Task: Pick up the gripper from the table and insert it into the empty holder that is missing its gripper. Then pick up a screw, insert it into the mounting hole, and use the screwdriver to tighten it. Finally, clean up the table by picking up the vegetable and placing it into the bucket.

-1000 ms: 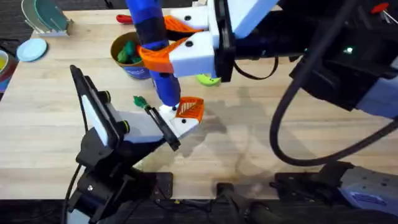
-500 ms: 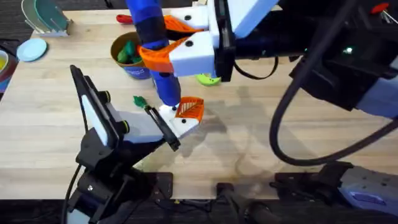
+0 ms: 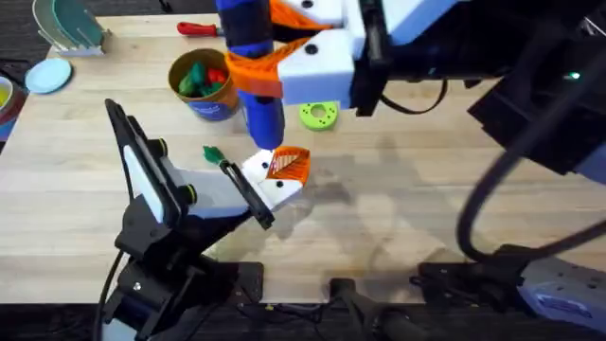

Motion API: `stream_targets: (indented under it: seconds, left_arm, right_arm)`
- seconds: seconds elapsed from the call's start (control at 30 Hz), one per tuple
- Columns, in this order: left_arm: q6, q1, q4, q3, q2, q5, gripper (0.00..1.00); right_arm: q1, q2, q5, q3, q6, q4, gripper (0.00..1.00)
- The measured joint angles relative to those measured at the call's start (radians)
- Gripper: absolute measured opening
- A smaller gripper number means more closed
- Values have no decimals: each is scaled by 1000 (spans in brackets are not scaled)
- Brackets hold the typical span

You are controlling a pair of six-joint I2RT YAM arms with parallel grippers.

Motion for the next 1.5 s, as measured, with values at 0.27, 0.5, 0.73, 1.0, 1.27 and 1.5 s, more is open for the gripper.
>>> stream_targets:
  seconds: [0.27,0.5,0.73,1.0,1.27,1.5]
  left_arm:
    - [0,0,0,0,0,0,4]
    - [0,0,0,0,0,0,4]
    - [0,0,0,0,0,0,4]
    - [-13,0,0,0,0,0,4]
    - [-19,0,0,0,0,0,4]
    - [-20,0,0,0,0,0,4]
  right_arm:
    - [0,-10,0,0,0,-7,127]
    - [0,-10,0,0,2,-15,127]
    - [0,-2,-25,0,19,-31,127]
    - [33,39,-34,-1,27,-25,127]
    - [43,58,-25,-1,22,-8,127]
    - [39,58,-7,-1,7,-8,127]
